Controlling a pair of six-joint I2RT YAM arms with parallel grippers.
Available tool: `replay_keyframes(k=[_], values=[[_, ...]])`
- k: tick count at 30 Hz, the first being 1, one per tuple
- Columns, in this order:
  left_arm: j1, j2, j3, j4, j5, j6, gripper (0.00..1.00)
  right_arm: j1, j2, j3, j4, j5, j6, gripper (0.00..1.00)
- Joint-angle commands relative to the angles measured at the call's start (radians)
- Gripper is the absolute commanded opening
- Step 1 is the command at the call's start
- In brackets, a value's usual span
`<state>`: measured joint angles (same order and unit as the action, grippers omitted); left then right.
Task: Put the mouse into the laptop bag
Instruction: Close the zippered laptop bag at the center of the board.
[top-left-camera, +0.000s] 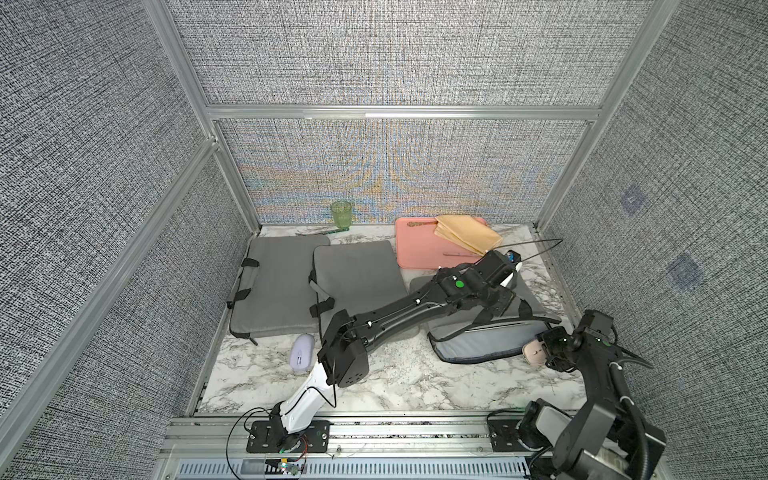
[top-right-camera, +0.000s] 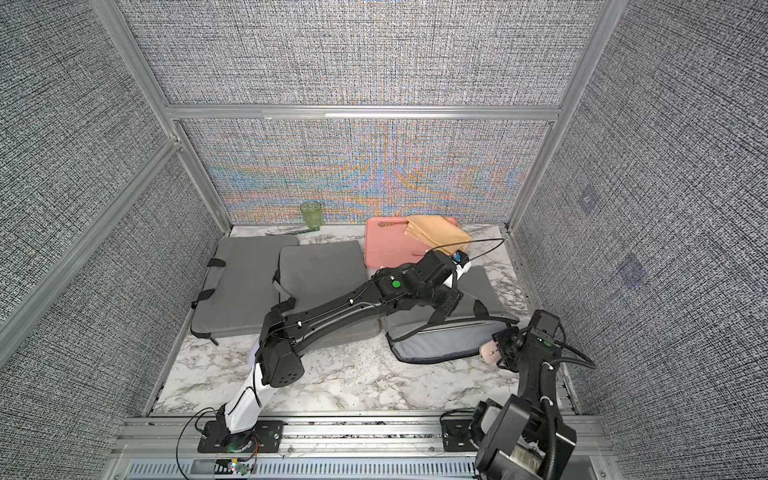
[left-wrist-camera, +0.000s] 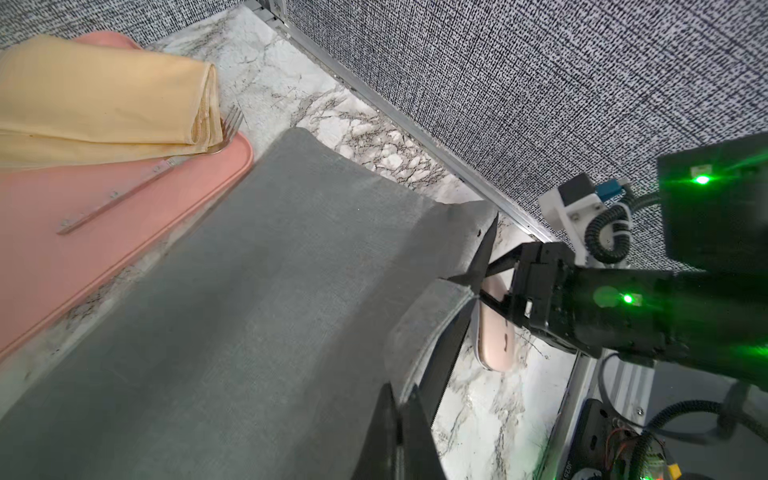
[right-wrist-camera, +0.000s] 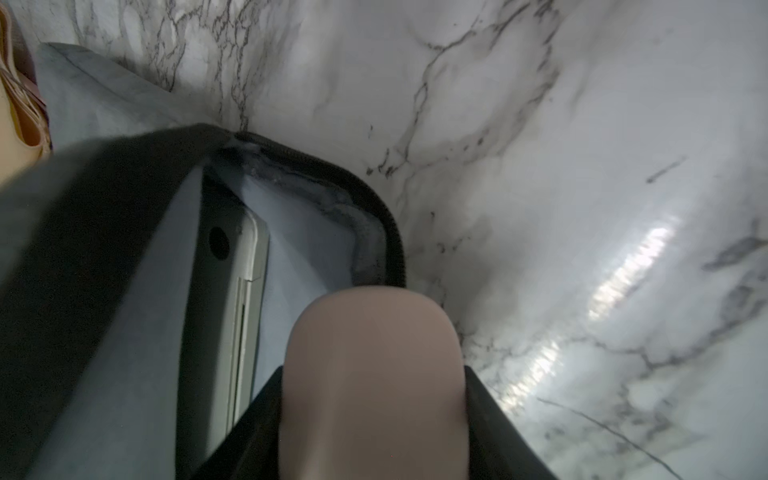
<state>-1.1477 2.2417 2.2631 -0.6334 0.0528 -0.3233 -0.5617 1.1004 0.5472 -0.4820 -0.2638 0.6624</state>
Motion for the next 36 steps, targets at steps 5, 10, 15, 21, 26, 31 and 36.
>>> replay_keyframes(k=[5,10,15,21,26,31,36], values=[[0.009,0.011,0.023,0.048,0.040,-0.036,0.00,0.123,0.041,0.047,0.117,0.018,0.069,0.49],[0.011,0.014,0.021,0.048,0.049,-0.038,0.00,0.159,0.090,0.100,0.098,0.117,0.092,0.55],[0.016,0.009,0.003,0.064,0.071,-0.041,0.00,0.159,0.156,0.146,0.096,0.168,0.081,0.60],[0.025,0.013,-0.003,0.083,0.106,-0.051,0.00,0.159,0.185,0.137,0.171,0.130,0.098,0.81],[0.030,0.012,0.000,0.086,0.114,-0.056,0.00,0.158,0.178,0.111,0.280,0.000,0.092,0.84],[0.034,0.018,-0.001,0.091,0.122,-0.061,0.00,0.145,0.076,0.036,0.341,-0.037,0.113,0.81],[0.040,0.022,-0.003,0.091,0.127,-0.068,0.00,0.052,-0.027,-0.043,0.360,-0.153,0.148,0.79]])
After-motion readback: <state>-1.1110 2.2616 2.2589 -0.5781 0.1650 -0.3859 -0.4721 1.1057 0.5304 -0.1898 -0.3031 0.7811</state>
